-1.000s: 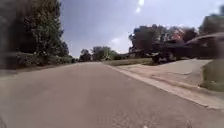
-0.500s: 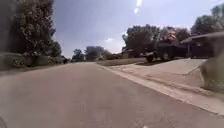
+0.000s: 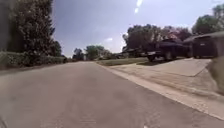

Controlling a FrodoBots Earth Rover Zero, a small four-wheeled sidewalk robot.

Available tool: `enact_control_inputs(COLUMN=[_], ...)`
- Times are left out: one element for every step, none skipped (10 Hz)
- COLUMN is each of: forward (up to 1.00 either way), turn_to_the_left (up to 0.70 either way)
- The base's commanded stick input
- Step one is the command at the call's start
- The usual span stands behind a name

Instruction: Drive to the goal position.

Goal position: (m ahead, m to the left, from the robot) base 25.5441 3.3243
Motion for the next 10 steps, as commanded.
enact_control_inputs(forward=[0.70,0.70,0.70,0.70,0.70,0.70,0.70,0.70,0.70,0.70], turn_to_the_left=[0.00,0.00,0.00,0.00,0.00,0.00,0.00,0.00,0.00,-0.02])
